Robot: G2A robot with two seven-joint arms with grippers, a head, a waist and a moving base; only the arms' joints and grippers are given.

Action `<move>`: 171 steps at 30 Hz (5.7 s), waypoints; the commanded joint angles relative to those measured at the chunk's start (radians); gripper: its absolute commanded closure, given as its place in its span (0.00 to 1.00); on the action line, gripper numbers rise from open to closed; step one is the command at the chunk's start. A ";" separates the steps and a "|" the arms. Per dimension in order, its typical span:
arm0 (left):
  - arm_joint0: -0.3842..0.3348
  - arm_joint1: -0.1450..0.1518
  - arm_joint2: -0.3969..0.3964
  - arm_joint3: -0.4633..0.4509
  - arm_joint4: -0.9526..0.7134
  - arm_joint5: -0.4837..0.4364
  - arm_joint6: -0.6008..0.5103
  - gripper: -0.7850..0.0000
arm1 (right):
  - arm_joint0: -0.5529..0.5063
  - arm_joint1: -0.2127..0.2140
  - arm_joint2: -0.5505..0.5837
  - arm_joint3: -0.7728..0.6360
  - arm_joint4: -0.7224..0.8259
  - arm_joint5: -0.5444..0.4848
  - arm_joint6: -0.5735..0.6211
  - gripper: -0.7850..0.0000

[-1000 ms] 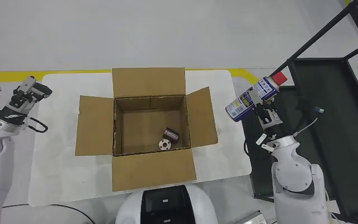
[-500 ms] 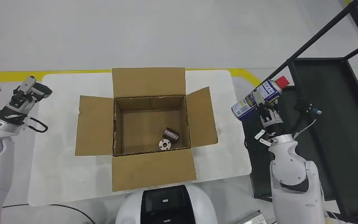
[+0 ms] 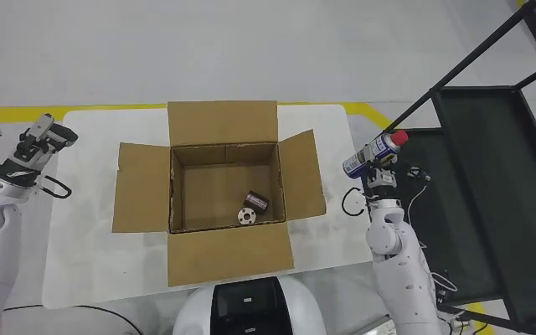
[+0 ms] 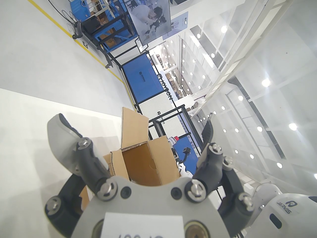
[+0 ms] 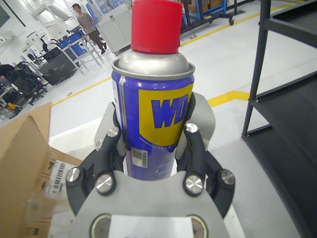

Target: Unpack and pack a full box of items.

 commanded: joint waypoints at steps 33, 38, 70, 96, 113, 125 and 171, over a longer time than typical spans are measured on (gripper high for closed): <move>0.000 0.000 0.000 0.000 0.000 0.000 0.000 0.00 | 0.227 0.001 -0.119 0.460 -0.319 0.132 -0.274 1.00; 0.000 0.000 0.000 0.000 0.000 0.000 0.000 0.00 | 0.320 -0.004 -0.139 0.612 -0.278 0.081 -0.325 1.00; 0.000 0.000 0.000 0.000 0.000 0.000 0.000 0.00 | 0.587 -0.005 -0.223 1.064 -0.312 0.060 -0.497 0.34; 0.000 0.000 0.000 0.000 0.000 0.000 0.000 0.00 | 0.321 0.030 -0.202 0.625 -0.344 0.174 -0.545 0.00; 0.000 0.000 0.000 0.000 0.000 0.000 0.000 0.00 | -0.154 0.068 -0.088 -0.419 -0.356 0.075 0.044 0.00; 0.000 0.000 0.000 0.000 0.000 0.000 0.000 0.00 | -0.130 0.092 -0.233 -0.626 -0.533 -0.260 0.422 0.00; 0.000 0.000 0.000 0.000 0.000 0.000 0.000 0.00 | 0.417 0.000 -0.779 -0.335 -0.245 -0.015 1.468 0.00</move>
